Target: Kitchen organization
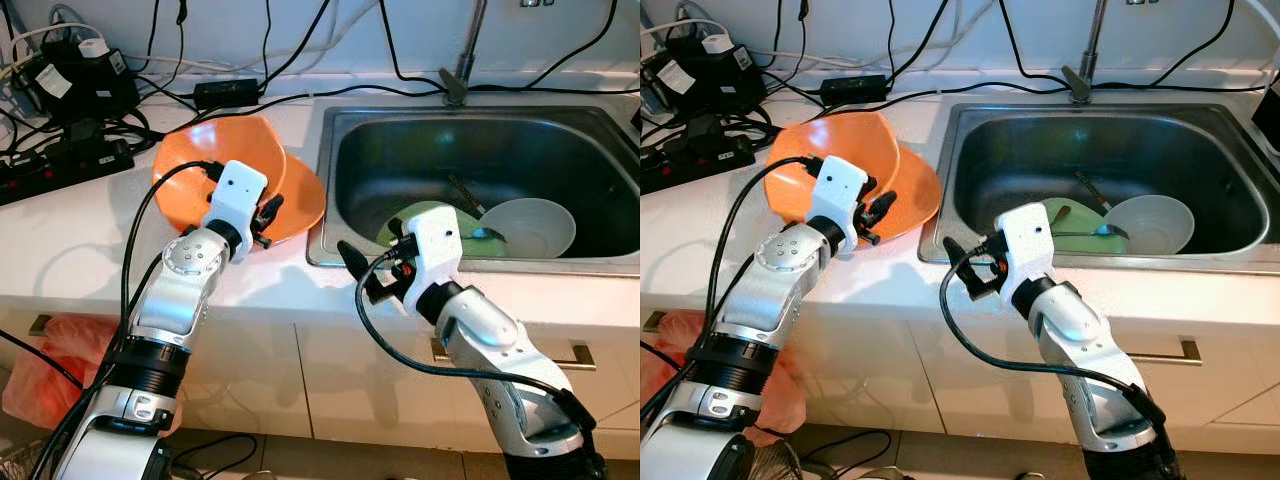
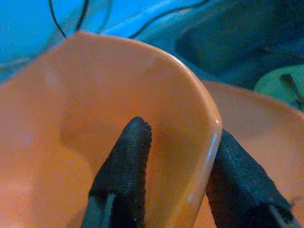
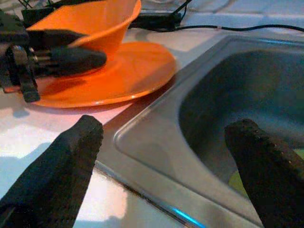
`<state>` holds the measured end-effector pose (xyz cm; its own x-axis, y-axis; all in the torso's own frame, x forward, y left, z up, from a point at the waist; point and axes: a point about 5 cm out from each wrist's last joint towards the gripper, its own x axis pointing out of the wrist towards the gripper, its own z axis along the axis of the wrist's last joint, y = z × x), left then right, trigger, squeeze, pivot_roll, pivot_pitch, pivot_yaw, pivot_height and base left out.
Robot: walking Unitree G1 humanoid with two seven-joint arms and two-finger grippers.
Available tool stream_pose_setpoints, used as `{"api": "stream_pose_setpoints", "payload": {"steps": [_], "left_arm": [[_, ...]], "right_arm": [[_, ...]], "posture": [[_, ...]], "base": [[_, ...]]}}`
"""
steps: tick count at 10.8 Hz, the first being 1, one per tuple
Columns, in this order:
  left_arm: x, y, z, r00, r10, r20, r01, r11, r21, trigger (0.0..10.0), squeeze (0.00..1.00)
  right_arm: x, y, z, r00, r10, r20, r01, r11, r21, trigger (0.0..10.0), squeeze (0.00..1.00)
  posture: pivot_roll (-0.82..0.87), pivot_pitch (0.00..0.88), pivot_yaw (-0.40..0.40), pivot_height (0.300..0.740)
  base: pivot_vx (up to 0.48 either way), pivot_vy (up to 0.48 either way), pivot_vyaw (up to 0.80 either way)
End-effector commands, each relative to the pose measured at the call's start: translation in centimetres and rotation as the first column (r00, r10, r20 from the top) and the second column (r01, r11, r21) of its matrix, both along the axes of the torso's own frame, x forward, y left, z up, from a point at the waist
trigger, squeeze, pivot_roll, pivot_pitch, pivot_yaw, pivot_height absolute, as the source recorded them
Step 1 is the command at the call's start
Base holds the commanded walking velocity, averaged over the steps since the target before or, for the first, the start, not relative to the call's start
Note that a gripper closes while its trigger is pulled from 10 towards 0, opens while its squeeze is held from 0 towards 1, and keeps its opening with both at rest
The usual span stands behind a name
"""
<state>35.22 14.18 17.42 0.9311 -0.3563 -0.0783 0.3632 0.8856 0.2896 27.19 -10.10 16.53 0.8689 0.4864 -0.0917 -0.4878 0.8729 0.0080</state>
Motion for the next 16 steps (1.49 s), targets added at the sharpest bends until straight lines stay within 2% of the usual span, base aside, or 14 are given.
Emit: {"api": "stream_pose_setpoints", "payload": {"steps": [1, 2, 3, 4, 6, 9, 11, 12, 13, 14, 15, 16], "left_arm": [[-0.4, 0.1, -0.9, 0.999, 0.001, -0.04, -0.001, 1.0, -0.023, 0.0, 0.0], [-0.6, 0.0, -0.9, 0.999, -0.005, -0.034, 0.004, 0.999, -0.032, 0.0, 0.0], [-0.9, -0.4, -0.6, 1.0, -0.021, 0.018, 0.022, 0.999, -0.042, 0.0, 0.0], [-1.1, -0.5, -0.4, 0.996, -0.052, 0.071, 0.053, 0.998, -0.016, 0.0, 0.0], [-1.2, -0.6, -0.1, 0.987, -0.109, 0.12, 0.103, 0.993, 0.054, 0.0, 0.0], [-2.8, -0.9, 0.6, 0.959, -0.202, 0.199, 0.19, 0.979, 0.078, 0.0, 0.0], [-4.6, -2.5, 1.1, 0.916, -0.291, 0.277, 0.268, 0.956, 0.12, 0.0, 0.0], [-5.1, -3.0, 0.3, 0.917, -0.299, 0.263, 0.281, 0.954, 0.105, 0.0, 0.0], [-5.6, -3.5, -0.2, 0.917, -0.305, 0.257, 0.289, 0.952, 0.1, 0.0, 0.0], [-5.9, -3.5, 0.2, 0.903, -0.314, 0.294, 0.288, 0.949, 0.127, 0.0, 0.0], [-5.8, -3.0, 0.6, 0.897, -0.298, 0.327, 0.257, 0.952, 0.164, 0.0, 0.0], [-5.6, -2.2, 0.9, 0.885, -0.274, 0.377, 0.189, 0.95, 0.247, 0.0, 0.0]], "right_arm": [[0.0, -0.1, 0.4, 1.0, -0.012, 0.018, 0.012, 1.0, 0.009, 10.0, 0.0], [0.1, -0.1, 0.6, 0.999, -0.016, 0.029, 0.016, 1.0, 0.017, 10.0, 0.0], [0.4, -0.4, 1.2, 0.998, -0.021, 0.063, 0.019, 1.0, 0.023, 10.0, 0.0], [0.7, -0.8, 1.6, 0.996, -0.018, 0.082, 0.017, 1.0, 0.017, 10.0, 0.0], [1.5, -1.9, 2.3, 0.993, 0.016, 0.115, -0.013, 0.999, -0.032, 10.0, 0.0], [2.3, -2.9, 3.0, 0.986, 0.085, 0.145, -0.07, 0.992, -0.106, 10.0, 0.0], [3.0, -3.0, 3.4, 0.983, 0.114, 0.144, -0.099, 0.989, -0.112, 10.0, 0.0], [3.1, -3.1, 3.0, 0.982, 0.124, 0.14, -0.108, 0.987, -0.119, 10.0, 0.0], [3.2, -3.2, 2.7, 0.984, 0.12, 0.128, -0.105, 0.988, -0.113, 10.0, 0.0], [3.3, -2.9, 2.9, 0.985, 0.128, 0.117, -0.118, 0.989, -0.093, 10.0, 0.0], [3.2, -2.4, 3.0, 0.981, 0.149, 0.121, -0.139, 0.987, -0.087, 10.0, 0.0], [3.3, -2.2, 3.1, 0.983, 0.143, 0.119, -0.136, 0.989, -0.061, 10.0, 0.0]], "posture": [[0.12, 0.041, 0.082, 0.74], [0.12, 0.041, 0.082, 0.74], [0.12, 0.041, 0.081, 0.74], [0.12, 0.039, 0.082, 0.74], [0.12, 0.035, 0.081, 0.74], [0.13, 0.035, 0.073, 0.74], [0.13, 0.037, 0.064, 0.74], [0.12, 0.04, 0.055, 0.74], [0.12, 0.043, 0.037, 0.74], [0.12, 0.047, 0.03, 0.74], [0.12, 0.045, 0.022, 0.74], [0.14, 0.037, 0.006, 0.74]], "base": [[0.0, 0.0, 0.0], [0.0, 0.0, 0.0], [0.0, 0.0, 0.0], [0.0, 0.0, 0.0], [0.0, 0.0, 0.0], [0.0, 0.0, 0.0], [0.0, 0.0, 0.0], [0.0, 0.0, 0.0], [0.0, 0.0, 0.0], [0.0, 0.0, 0.0], [0.0, 0.0, 0.0], [0.0, 0.0, 0.0]]}}
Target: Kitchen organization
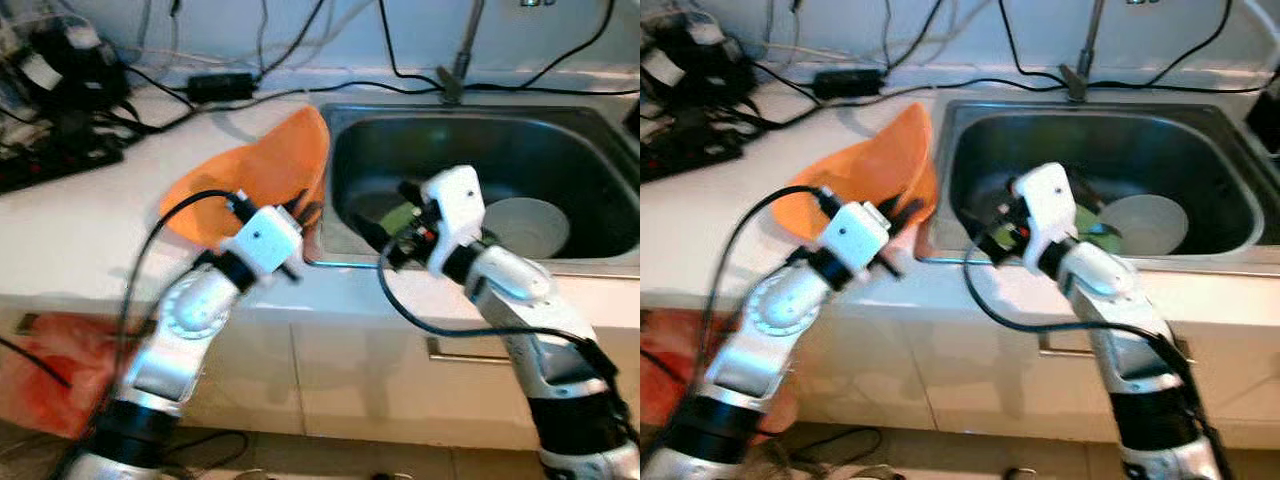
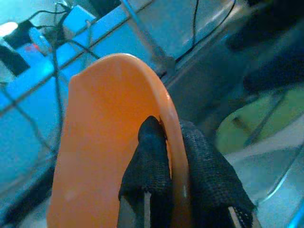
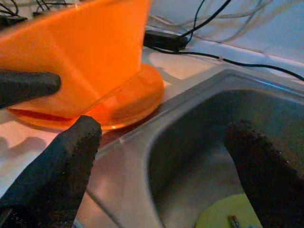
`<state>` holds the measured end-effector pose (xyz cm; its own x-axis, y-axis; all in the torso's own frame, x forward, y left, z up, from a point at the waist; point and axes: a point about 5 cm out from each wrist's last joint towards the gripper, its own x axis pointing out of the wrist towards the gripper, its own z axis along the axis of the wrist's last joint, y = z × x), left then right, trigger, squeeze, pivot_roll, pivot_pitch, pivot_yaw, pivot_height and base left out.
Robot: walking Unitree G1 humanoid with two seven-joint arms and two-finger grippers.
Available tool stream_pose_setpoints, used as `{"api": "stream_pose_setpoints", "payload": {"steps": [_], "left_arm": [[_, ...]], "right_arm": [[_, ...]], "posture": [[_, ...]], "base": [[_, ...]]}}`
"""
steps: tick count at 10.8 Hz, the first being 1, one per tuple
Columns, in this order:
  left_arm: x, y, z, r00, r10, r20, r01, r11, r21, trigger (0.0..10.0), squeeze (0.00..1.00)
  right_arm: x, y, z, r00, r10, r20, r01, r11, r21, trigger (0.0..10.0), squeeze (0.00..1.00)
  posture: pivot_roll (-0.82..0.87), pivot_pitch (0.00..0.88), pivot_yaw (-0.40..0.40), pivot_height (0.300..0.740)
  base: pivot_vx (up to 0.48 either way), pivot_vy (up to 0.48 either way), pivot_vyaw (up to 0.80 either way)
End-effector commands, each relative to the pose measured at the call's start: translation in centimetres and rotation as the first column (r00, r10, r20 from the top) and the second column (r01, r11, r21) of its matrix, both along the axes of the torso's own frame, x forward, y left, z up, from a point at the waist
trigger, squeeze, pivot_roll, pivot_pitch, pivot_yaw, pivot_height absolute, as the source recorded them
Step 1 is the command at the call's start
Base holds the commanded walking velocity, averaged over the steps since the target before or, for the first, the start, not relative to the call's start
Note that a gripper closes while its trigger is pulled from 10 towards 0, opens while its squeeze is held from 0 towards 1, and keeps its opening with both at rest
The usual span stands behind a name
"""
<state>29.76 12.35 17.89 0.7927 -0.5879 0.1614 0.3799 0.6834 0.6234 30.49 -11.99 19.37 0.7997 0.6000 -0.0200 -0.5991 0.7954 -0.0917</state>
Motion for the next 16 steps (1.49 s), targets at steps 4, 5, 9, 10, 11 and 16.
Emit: {"api": "stream_pose_setpoints", "payload": {"steps": [4, 5, 9, 10, 11, 16], "left_arm": [[0.5, 2.0, 0.5, 0.966, 0.085, 0.245, -0.143, 0.963, 0.23, 0.0, 0.0], [0.4, 1.9, 0.3, 0.958, 0.058, 0.281, -0.143, 0.945, 0.293, 0.0, 0.0], [0.5, 0.5, -1.0, 0.94, -0.112, 0.323, -0.056, 0.882, 0.468, 0.0, 0.0], [0.7, 0.5, -1.5, 0.94, -0.129, 0.317, -0.048, 0.868, 0.494, 0.0, 0.0], [1.1, 0.4, -1.8, 0.94, -0.136, 0.312, -0.054, 0.847, 0.529, 0.0, 0.0], [2.3, 0.4, -1.7, 0.94, -0.119, 0.32, -0.083, 0.829, 0.553, 0.0, 0.0]], "right_arm": [[0.4, 0.8, 0.2, 0.998, -0.005, -0.057, 0.013, 0.99, 0.137, 10.0, 0.0], [0.6, 0.9, 0.8, 0.998, -0.019, -0.052, 0.028, 0.983, 0.179, 10.0, 0.0], [0.6, 1.0, 2.2, 0.997, -0.043, -0.067, 0.062, 0.95, 0.306, 10.0, 0.0], [0.6, 0.9, 2.4, 0.996, -0.045, -0.08, 0.069, 0.942, 0.327, 10.0, 0.0], [0.5, 0.8, 2.7, 0.996, -0.049, -0.076, 0.073, 0.935, 0.346, 10.0, 0.0], [0.9, 0.4, 5.3, 1.0, -0.009, -0.021, 0.018, 0.869, 0.494, 10.0, 0.0]], "posture": [[0.2, 0.011, -0.025, 0.74], [0.2, 0.003, -0.015, 0.74], [0.17, 0.029, 0.032, 0.74], [0.16, 0.024, 0.041, 0.74], [0.16, 0.02, 0.043, 0.74], [0.17, 0.031, 0.036, 0.74]], "base": [[0.0, 0.0, 0.0], [0.0, 0.0, 0.0], [0.0, 0.0, 0.0], [0.0, 0.0, 0.0], [0.0, 0.0, 0.0], [0.0, 0.0, 0.0]]}}
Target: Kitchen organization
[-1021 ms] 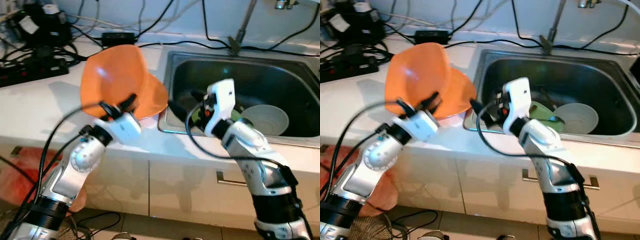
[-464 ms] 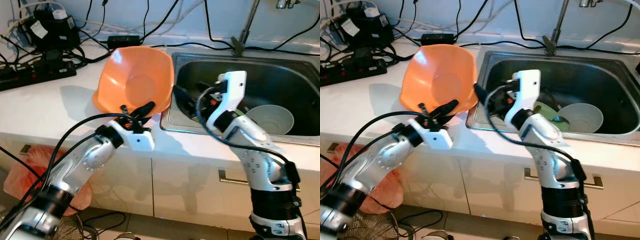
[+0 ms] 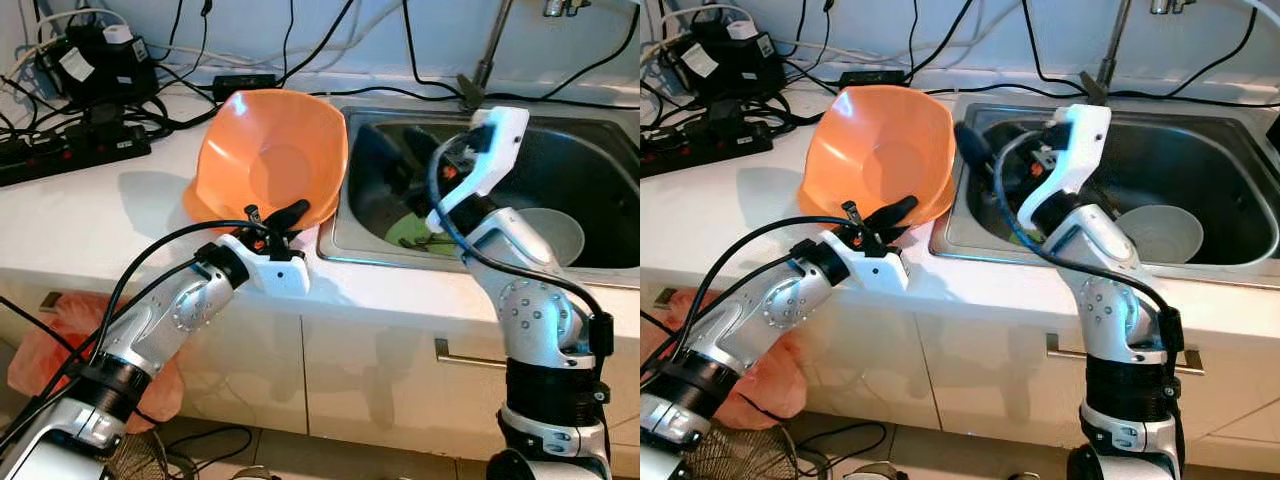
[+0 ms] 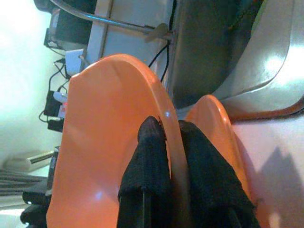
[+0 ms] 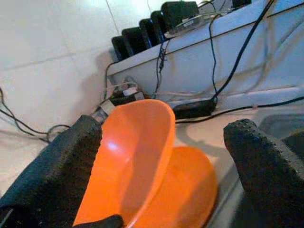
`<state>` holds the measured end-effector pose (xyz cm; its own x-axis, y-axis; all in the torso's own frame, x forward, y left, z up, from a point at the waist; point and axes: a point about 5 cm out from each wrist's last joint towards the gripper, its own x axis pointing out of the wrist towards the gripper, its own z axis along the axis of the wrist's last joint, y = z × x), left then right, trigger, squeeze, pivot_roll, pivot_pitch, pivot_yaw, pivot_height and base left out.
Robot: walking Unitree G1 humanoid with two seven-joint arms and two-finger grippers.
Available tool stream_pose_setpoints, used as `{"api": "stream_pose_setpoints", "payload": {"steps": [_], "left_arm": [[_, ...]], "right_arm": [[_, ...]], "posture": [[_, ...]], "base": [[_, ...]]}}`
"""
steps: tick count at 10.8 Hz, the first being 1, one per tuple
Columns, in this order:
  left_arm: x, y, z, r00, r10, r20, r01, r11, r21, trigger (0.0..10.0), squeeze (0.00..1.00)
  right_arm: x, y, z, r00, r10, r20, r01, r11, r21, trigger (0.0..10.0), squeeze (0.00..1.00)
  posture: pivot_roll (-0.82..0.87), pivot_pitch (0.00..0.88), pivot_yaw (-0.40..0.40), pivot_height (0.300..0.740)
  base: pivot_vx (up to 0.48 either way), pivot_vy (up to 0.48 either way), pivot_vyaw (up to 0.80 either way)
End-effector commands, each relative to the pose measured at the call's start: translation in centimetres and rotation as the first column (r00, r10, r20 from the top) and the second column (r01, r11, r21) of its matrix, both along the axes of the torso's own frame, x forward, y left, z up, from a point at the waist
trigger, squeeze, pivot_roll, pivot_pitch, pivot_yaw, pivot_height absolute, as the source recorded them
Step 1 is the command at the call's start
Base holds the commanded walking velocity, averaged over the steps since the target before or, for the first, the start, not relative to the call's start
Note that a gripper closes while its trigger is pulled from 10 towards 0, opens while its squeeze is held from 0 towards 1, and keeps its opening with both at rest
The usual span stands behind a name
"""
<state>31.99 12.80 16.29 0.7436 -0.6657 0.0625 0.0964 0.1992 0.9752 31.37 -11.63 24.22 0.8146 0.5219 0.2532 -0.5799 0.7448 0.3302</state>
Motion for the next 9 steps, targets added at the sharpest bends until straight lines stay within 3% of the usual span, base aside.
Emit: {"api": "stream_pose_setpoints", "payload": {"steps": [1, 4, 5, 6, 7, 8, 9], "left_arm": [[0.3, -0.1, -0.1, 1.0, 0.006, 0.007, -0.006, 1.0, 0.021, 0.0, 0.0], [0.7, -1.5, 0.3, 0.999, -0.027, 0.04, 0.026, 1.0, 0.017, 0.0, 0.0], [0.7, -1.8, 0.4, 0.998, -0.042, 0.048, 0.041, 0.999, 0.02, 0.5, 0.0], [0.7, -2.1, 0.5, 0.997, -0.057, 0.056, 0.056, 0.998, 0.021, 0.1, 0.0], [0.6, -2.5, 0.5, 0.995, -0.072, 0.062, 0.071, 0.997, 0.018, 0.3, 0.0], [0.4, -3.0, 0.8, 0.992, -0.086, 0.092, 0.086, 0.996, 0.01, 0.3, 0.0], [0.2, -3.3, 1.2, 0.987, -0.1, 0.129, 0.101, 0.995, 0.001, 0.1, 0.0]], "right_arm": [[0.0, 0.1, 0.7, 1.0, 0.015, 0.006, -0.015, 1.0, 0.017, 10.0, 0.0], [0.1, 0.6, 0.3, 0.994, 0.089, -0.066, -0.084, 0.994, 0.064, 10.0, 0.0], [0.3, 0.7, 0.3, 0.992, 0.104, -0.067, -0.1, 0.993, 0.063, 10.0, 0.69], [0.5, 0.7, 0.2, 0.991, 0.107, -0.074, -0.103, 0.993, 0.058, 10.0, 0.67], [0.6, 1.1, -0.1, 0.988, 0.124, -0.089, -0.12, 0.991, 0.052, 10.0, 0.29], [0.7, 1.3, -0.4, 0.986, 0.136, -0.1, -0.132, 0.99, 0.046, 10.0, 0.0], [1.0, 1.5, -0.6, 0.984, 0.14, -0.108, -0.137, 0.99, 0.034, 10.0, 0.0]], "posture": [[0.16, 0.036, 0.036, 0.74], [0.14, 0.032, 0.042, 0.74], [0.14, 0.032, 0.042, 0.74], [0.14, 0.029, 0.04, 0.74], [0.14, 0.026, 0.039, 0.74], [0.14, 0.025, 0.039, 0.74], [0.14, 0.025, 0.038, 0.74]], "base": [[0.0, 0.0, 0.0], [0.0, 0.0, 0.0], [0.0, 0.0, 0.0], [0.0, 0.0, 0.0], [0.0, 0.0, 0.0], [0.0, 0.0, 0.0], [0.0, 0.0, 0.0]]}}
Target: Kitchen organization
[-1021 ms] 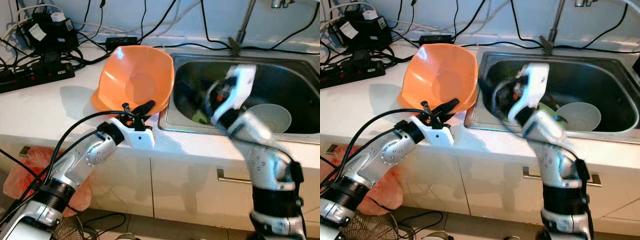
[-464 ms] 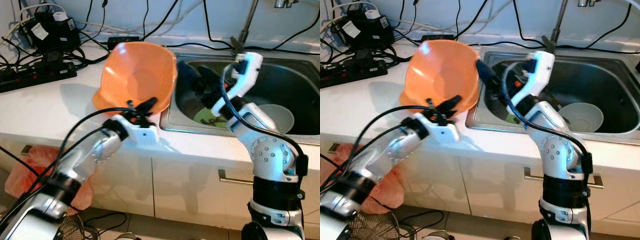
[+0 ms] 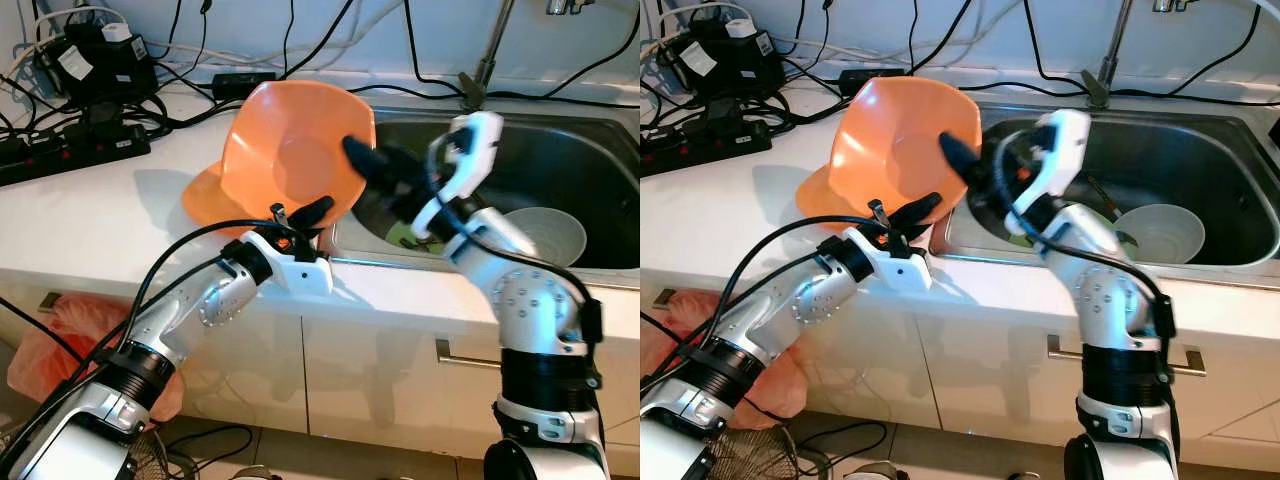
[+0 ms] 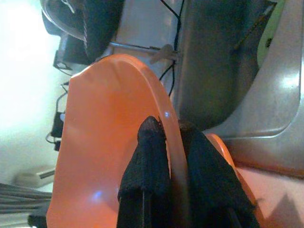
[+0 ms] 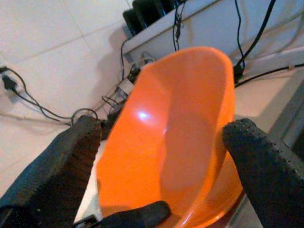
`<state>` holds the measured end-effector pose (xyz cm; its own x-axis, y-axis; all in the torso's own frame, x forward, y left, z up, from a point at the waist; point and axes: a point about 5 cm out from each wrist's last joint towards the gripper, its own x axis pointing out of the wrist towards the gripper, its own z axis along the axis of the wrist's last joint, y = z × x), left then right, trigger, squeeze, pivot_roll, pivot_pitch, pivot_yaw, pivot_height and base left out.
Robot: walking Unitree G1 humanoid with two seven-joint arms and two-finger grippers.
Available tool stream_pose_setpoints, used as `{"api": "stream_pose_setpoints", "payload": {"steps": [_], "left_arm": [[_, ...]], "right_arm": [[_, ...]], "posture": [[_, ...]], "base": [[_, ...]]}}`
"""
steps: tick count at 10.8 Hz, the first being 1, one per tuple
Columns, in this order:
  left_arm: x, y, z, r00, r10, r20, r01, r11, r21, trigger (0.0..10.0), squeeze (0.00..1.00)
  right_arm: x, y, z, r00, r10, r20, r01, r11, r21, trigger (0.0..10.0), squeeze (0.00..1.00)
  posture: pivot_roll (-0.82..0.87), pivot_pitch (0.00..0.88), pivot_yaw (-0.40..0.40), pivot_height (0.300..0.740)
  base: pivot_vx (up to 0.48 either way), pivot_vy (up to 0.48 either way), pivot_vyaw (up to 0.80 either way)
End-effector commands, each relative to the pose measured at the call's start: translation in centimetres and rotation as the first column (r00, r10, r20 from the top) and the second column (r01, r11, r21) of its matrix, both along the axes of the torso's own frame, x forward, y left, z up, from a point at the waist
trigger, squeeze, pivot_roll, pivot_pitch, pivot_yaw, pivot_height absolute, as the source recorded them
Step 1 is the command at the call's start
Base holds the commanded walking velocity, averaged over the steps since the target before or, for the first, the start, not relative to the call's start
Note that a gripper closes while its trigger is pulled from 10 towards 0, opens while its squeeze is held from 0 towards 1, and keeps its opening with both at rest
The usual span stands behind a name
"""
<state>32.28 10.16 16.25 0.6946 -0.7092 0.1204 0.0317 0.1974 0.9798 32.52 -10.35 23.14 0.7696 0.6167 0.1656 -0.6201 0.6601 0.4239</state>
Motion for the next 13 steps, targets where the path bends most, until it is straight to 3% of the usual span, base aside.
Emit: {"api": "stream_pose_setpoints", "payload": {"steps": [1, 2, 4, 5, 6, 9, 12, 13], "left_arm": [[-0.5, -1.0, 1.8, 0.993, -0.054, 0.109, 0.057, 0.998, -0.026, 0.2, 0.0], [-0.8, -1.1, 2.0, 0.989, -0.058, 0.138, 0.064, 0.997, -0.041, 0.8, 0.0], [-1.3, -1.5, 2.2, 0.983, -0.076, 0.169, 0.088, 0.994, -0.061, 1.0, 0.0], [-1.7, -1.6, 2.3, 0.977, -0.087, 0.194, 0.102, 0.992, -0.07, 2.0, 0.0], [-1.8, -1.6, 2.2, 0.975, -0.089, 0.202, 0.103, 0.993, -0.06, 2.2, 0.0], [-1.9, -0.9, 1.7, 0.971, -0.071, 0.228, 0.078, 0.997, -0.021, 2.9, 0.0], [-2.0, -0.9, 1.6, 0.964, -0.069, 0.257, 0.074, 0.997, -0.01, 4.8, 0.0], [-2.0, -1.0, 1.6, 0.962, -0.07, 0.266, 0.075, 0.997, -0.01, 4.7, 0.0]], "right_arm": [[0.4, 0.3, 0.4, 1.0, 0.012, 0.016, -0.012, 0.999, -0.03, 10.0, 0.0], [1.1, 0.3, 0.6, 1.0, 0.006, 0.014, -0.006, 0.998, -0.055, 10.0, 0.0], [1.9, 0.5, 1.4, 0.998, 0.015, 0.057, -0.009, 0.993, -0.114, 10.0, 0.0], [2.8, 0.4, 1.4, 0.998, 0.018, 0.056, -0.007, 0.981, -0.192, 4.2, 0.0], [3.2, 0.3, 1.6, 0.999, 0.017, 0.048, -0.007, 0.98, -0.2, 0.0, 0.0], [4.2, 0.2, 3.0, 0.999, 0.031, 0.008, -0.028, 0.955, -0.294, 0.0, 0.0], [4.3, 0.1, 3.6, 0.997, 0.042, -0.059, -0.06, 0.94, -0.336, 0.0, 0.0], [4.3, 0.0, 3.5, 0.995, 0.038, -0.09, -0.067, 0.938, -0.34, 0.0, 0.0]], "posture": [[0.14, 0.025, 0.038, 0.74], [0.14, 0.025, 0.037, 0.74], [0.14, 0.028, 0.03, 0.74], [0.14, 0.034, 0.029, 0.74], [0.14, 0.036, 0.028, 0.74], [0.14, 0.037, 0.02, 0.74], [0.14, 0.038, 0.015, 0.74], [0.14, 0.039, 0.016, 0.74]], "base": [[0.0, 0.0, 0.0], [0.0, 0.0, 0.0], [0.0, 0.0, 0.0], [0.0, 0.0, 0.0], [0.0, 0.0, 0.0], [0.0, 0.0, 0.0], [0.0, 0.0, 0.0], [0.0, 0.0, 0.0]]}}
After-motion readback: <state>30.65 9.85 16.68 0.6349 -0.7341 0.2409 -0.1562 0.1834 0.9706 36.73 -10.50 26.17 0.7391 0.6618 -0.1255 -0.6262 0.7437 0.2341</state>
